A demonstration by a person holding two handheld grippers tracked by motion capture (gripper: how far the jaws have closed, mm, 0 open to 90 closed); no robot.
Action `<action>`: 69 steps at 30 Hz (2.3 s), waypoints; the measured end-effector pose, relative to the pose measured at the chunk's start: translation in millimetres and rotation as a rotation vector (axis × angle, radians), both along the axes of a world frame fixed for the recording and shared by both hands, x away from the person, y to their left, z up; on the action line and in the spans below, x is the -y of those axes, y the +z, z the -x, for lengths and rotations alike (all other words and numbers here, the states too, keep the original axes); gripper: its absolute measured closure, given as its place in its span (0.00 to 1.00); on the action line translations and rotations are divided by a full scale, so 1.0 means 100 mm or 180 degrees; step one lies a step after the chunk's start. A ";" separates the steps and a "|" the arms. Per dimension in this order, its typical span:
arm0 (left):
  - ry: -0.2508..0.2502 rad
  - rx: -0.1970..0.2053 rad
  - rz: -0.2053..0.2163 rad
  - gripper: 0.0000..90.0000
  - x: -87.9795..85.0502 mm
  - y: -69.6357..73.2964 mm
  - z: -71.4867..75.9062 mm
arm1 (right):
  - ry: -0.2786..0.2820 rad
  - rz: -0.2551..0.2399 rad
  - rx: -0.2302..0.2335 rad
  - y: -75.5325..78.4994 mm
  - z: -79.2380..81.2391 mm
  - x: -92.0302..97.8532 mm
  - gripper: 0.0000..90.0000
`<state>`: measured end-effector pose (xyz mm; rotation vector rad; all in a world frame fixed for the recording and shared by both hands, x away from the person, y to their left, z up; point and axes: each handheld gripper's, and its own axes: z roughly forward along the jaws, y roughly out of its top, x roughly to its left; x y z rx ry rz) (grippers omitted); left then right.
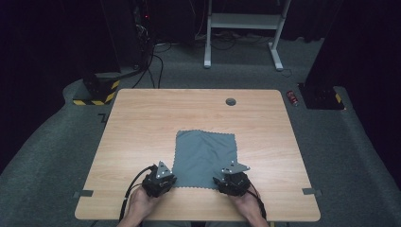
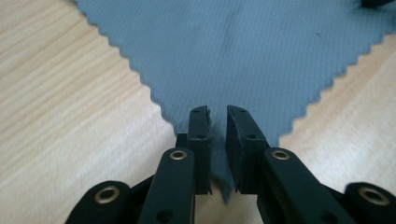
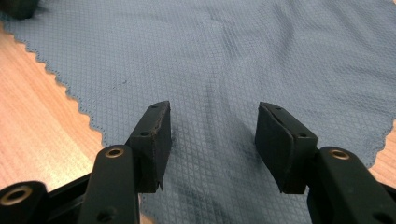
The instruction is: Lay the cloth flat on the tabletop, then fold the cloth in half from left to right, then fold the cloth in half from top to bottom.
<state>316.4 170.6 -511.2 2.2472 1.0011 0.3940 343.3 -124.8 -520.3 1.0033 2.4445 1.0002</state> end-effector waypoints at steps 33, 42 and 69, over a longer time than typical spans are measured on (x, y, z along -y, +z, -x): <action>0.0773 -0.0274 0.0648 0.52 -0.29 0.18 -1.57 | 0.0536 0.0025 -0.0035 0.08 -0.02 -1.00 0.68; 0.0849 -0.0297 0.0377 0.51 -0.04 0.13 -1.94 | 0.0711 0.0014 -0.0047 0.03 0.03 -1.32 0.67; 0.0827 -0.0167 0.0043 0.85 0.10 0.04 -2.12 | 0.0878 0.0213 0.0050 0.04 0.16 -1.48 0.96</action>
